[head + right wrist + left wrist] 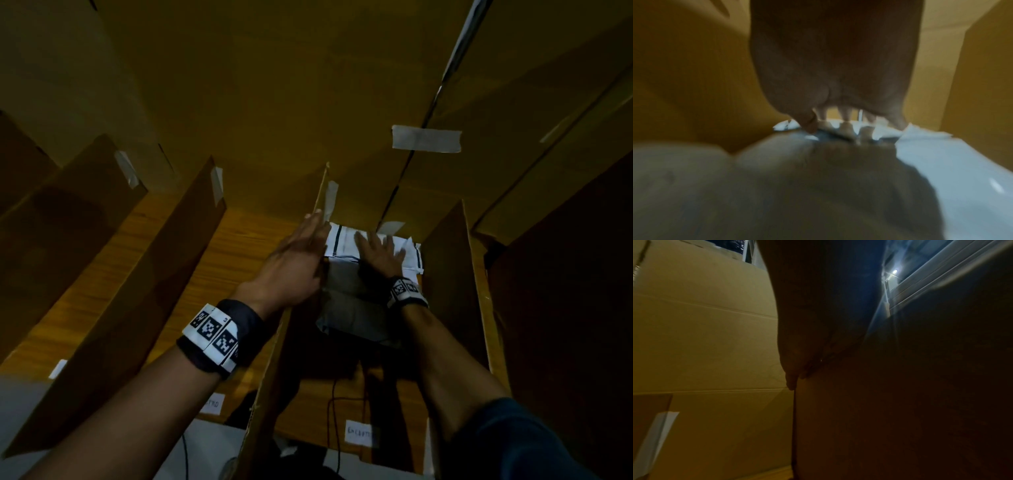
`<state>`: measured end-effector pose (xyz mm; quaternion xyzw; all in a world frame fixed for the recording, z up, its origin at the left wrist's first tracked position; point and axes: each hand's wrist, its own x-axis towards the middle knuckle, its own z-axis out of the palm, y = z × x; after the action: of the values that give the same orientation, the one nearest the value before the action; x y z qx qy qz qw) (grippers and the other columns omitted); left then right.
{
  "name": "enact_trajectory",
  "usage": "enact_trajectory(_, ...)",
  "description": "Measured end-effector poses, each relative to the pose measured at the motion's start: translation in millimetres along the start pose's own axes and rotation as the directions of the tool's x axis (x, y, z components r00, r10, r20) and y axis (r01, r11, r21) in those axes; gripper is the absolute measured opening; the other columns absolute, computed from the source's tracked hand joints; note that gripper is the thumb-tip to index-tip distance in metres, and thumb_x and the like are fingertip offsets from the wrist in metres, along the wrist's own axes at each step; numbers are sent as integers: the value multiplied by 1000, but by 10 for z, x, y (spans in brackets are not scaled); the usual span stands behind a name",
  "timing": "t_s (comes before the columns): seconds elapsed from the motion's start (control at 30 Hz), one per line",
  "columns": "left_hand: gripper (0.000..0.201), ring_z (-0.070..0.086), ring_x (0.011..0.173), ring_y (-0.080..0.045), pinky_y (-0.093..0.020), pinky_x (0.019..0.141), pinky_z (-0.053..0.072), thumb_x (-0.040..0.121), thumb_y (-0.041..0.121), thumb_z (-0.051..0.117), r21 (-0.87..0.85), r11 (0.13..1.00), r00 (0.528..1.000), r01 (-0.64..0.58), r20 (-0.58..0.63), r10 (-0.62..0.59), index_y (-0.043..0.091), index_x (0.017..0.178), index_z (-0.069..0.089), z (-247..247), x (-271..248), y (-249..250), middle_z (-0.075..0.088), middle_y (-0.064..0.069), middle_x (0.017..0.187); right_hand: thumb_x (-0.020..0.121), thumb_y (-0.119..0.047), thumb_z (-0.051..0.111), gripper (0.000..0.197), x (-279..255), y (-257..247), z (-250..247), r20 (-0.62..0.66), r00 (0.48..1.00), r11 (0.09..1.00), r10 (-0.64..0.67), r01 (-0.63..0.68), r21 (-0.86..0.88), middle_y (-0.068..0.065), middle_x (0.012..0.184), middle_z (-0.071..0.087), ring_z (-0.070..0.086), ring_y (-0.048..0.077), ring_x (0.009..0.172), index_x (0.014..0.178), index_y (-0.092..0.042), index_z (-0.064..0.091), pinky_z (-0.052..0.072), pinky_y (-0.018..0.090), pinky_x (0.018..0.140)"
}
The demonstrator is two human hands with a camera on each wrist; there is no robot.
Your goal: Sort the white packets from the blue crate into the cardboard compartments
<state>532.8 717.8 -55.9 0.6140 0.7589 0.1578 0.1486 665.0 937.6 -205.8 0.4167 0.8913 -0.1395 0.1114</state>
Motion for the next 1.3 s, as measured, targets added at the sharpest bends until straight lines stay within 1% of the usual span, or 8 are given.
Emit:
enact_trajectory(0.13, 88, -6, 163, -25, -46, 132, 18, 99, 16, 63, -9, 1000, 1000, 5, 21, -5, 22, 167, 8, 29, 23, -13, -9, -2, 177, 110, -54, 35, 66, 19, 121, 255, 98, 994, 998, 46, -42, -40, -7, 177, -10, -3, 40, 162, 165, -50, 0, 5, 74, 122)
enact_trajectory(0.23, 92, -6, 163, -23, -47, 132, 19, 96, 12, 64, -11, 1000, 998, 24, 61, -23, 23, 168, 8, -9, 19, -19, -11, 1, 177, 111, -57, 27, 62, 21, 88, 130, 128, 991, 999, 34, -32, -14, -1, 177, -5, 3, 43, 161, 166, -46, 2, 6, 70, 122)
enact_trajectory(0.37, 72, 17, 161, -23, -38, 129, 20, 103, 20, 64, -193, 979, 998, 62, -2, -64, 23, 165, 28, -155, -106, 106, 10, 4, 176, 102, -49, 37, 61, -155, -8, -31, -83, 996, 993, -44, 53, 106, 16, 164, 38, 41, 45, 146, 156, -21, 41, 38, 61, 116)
enact_trajectory(0.47, 50, 40, 146, -18, -33, 117, 35, 106, 26, 61, -279, 958, 988, 66, -117, -103, 25, 154, 47, -282, -358, 170, 41, 2, 160, 102, -24, 58, 35, -767, -199, -216, -401, 915, 927, -48, 190, 323, 18, 138, 64, 60, 41, 126, 133, -11, 66, 53, 52, 97)
enact_trajectory(0.7, 34, 58, 122, -12, -40, 103, 55, 107, 28, 61, -343, 922, 959, 178, -149, -240, 28, 141, 59, -290, -1387, -23, 58, 8, 135, 104, -30, 60, 12, -2380, -678, -227, -493, 870, 847, 3, 260, 464, -4, 107, 74, 71, 15, 91, 114, -26, 66, 58, 40, 72)
enact_trajectory(0.97, 27, 64, 109, -8, -40, 90, 59, 106, 29, 63, -404, 896, 973, 183, -55, -224, 28, 132, 65, 286, -3045, -696, 66, 10, 125, 108, -29, 57, 9, -3800, -1223, 954, -211, 975, 843, 74, 51, 535, -9, 102, 74, 69, 5, 83, 109, -31, 66, 59, 43, 72)
enact_trajectory(1.1, 27, 65, 109, -17, -41, 91, 56, 105, 26, 63, -432, 871, 970, 233, 44, -237, 25, 133, 64, 648, -3775, -1095, 67, 5, 124, 109, -27, 57, 8, -4160, -1685, 1629, -55, 992, 868, 110, -69, 491, -4, 96, 74, 69, 14, 81, 109, -31, 64, 58, 46, 73)
enact_trajectory(1.3, 24, 66, 105, -21, -35, 88, 55, 104, 23, 62, -383, 815, 901, 434, 198, -386, 22, 127, 66, 1223, -4988, -1740, 70, 0, 119, 106, -18, 56, 16, -4442, -2713, 2231, 221, 964, 903, -144, 37, 429, 11, 98, 72, 66, 29, 89, 94, -16, 66, 51, 40, 76)
